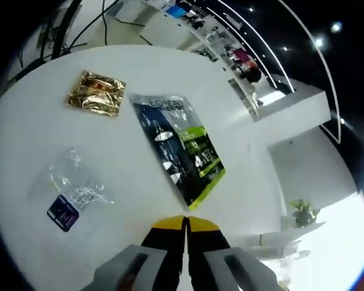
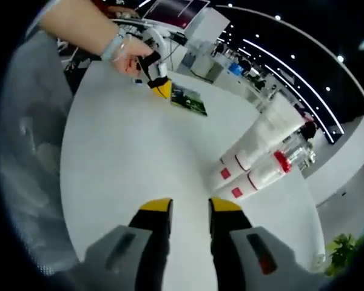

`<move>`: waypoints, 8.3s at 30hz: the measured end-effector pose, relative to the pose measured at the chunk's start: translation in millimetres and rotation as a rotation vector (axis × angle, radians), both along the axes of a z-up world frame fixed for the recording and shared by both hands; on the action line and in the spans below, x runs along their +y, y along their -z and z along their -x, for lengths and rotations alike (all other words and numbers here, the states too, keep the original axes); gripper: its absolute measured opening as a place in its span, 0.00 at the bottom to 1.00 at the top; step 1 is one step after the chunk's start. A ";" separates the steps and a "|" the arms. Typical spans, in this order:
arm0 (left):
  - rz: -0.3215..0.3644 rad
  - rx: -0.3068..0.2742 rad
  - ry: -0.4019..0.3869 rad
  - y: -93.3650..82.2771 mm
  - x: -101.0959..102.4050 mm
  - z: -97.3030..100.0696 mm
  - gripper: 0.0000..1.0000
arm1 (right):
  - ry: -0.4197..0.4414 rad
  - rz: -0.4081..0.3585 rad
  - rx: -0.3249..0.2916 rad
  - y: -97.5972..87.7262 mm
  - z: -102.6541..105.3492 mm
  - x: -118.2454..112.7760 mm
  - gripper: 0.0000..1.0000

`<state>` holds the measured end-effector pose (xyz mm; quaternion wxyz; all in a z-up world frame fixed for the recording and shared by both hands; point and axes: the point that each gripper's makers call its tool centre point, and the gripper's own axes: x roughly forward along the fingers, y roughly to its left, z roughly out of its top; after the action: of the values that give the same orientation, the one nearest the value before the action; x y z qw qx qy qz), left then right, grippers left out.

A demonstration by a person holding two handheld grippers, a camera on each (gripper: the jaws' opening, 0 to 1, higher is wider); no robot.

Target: Arrange the skincare products in the storage area until every visible bottle or jar stands upright without overlapping.

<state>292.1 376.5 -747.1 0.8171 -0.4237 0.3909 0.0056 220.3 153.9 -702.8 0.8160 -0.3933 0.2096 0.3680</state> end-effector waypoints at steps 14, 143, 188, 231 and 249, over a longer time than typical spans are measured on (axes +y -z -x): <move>-0.061 -0.087 0.040 -47.4 6.7 29.6 0.02 | -0.024 -0.118 0.055 -7.6 7.9 14.8 0.25; -0.076 -0.044 0.056 13.6 38.8 -43.6 0.11 | -0.113 0.010 0.614 62.7 -179.8 223.9 0.46; -0.359 -0.036 0.307 -27.7 48.9 32.3 0.00 | 0.082 -0.105 0.720 18.4 -78.9 183.8 0.01; -0.232 0.024 0.465 15.4 18.3 89.7 0.14 | 0.223 -0.407 0.779 58.2 -2.5 165.4 0.26; -0.105 -0.005 0.402 16.1 17.7 91.9 0.11 | 0.186 -0.470 0.772 58.6 4.7 163.1 0.02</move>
<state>200.2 394.2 -763.2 0.8236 -0.2941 0.4649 -0.1382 215.5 317.0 -761.4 0.7750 -0.0111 0.4434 0.4502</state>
